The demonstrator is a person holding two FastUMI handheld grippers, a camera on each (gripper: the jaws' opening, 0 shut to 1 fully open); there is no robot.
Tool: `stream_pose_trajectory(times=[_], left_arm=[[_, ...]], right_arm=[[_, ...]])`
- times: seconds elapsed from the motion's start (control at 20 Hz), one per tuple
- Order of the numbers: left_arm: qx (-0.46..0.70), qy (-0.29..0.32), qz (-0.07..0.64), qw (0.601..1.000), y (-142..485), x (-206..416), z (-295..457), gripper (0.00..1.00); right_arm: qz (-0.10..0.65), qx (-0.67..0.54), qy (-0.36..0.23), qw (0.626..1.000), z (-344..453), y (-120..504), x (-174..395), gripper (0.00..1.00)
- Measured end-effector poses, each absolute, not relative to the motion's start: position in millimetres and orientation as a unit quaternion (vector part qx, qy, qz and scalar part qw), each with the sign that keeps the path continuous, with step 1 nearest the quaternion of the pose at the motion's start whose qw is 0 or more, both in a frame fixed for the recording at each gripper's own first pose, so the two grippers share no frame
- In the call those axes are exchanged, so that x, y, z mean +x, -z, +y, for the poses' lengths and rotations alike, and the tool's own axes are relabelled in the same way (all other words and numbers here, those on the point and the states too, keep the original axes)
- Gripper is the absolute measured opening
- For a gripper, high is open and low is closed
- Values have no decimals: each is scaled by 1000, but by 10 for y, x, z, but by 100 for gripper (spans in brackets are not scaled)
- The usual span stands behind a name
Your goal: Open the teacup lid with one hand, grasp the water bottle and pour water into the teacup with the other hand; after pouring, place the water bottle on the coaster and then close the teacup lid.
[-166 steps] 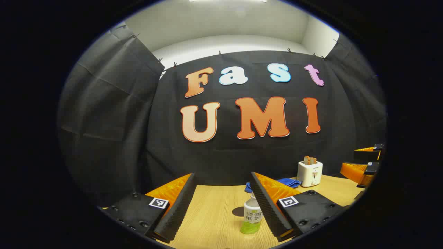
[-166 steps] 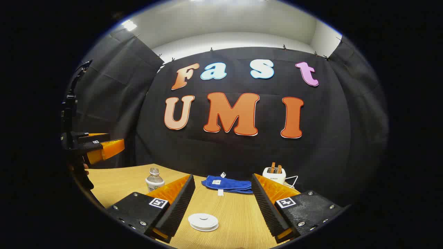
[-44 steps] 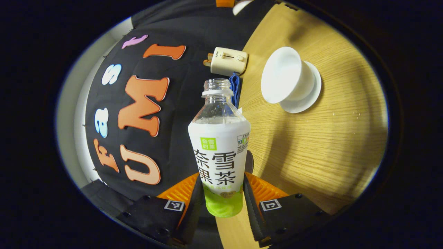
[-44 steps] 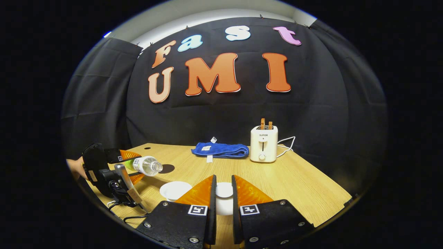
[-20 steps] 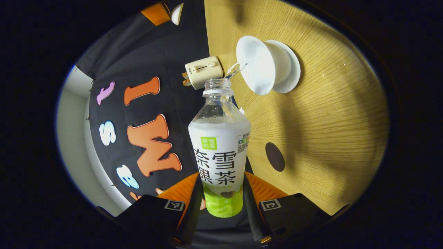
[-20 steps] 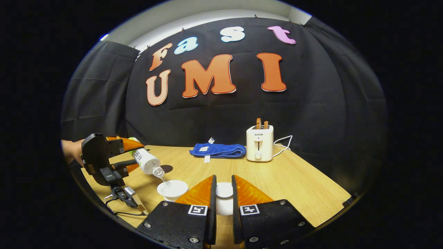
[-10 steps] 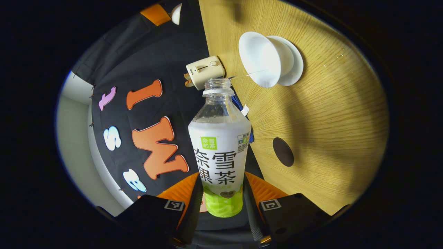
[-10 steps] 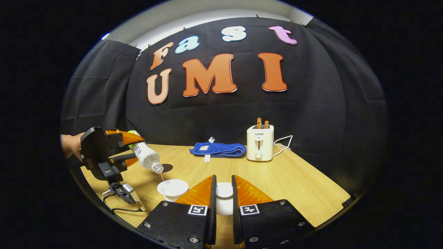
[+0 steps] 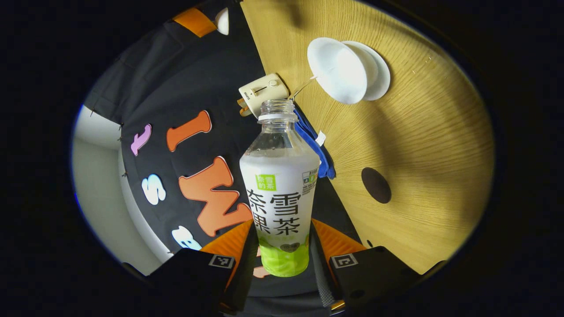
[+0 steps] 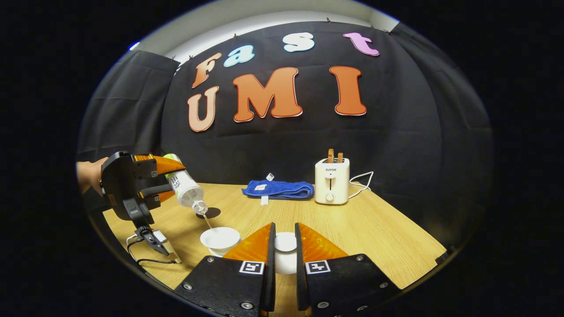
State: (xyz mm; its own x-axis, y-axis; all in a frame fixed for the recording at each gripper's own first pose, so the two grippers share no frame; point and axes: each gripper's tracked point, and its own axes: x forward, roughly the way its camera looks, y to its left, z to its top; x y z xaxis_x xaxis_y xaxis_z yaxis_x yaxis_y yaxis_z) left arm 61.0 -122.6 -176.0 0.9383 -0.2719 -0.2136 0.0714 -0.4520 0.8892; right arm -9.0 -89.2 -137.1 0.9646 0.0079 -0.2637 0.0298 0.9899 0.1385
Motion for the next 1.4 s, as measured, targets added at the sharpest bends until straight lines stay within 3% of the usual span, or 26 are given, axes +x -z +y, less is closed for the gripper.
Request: stream_pose_trajectory(times=[0.85,1.4], left_arm=[[880,138,-127,437,1537,671,-1354,65],[877,158,-125,436,1944,629,-1443,65]], right_arm=[[152,56,-9,987,-815,1485,-91,20],[163,41,-9,986,-725,1523,-120,20]])
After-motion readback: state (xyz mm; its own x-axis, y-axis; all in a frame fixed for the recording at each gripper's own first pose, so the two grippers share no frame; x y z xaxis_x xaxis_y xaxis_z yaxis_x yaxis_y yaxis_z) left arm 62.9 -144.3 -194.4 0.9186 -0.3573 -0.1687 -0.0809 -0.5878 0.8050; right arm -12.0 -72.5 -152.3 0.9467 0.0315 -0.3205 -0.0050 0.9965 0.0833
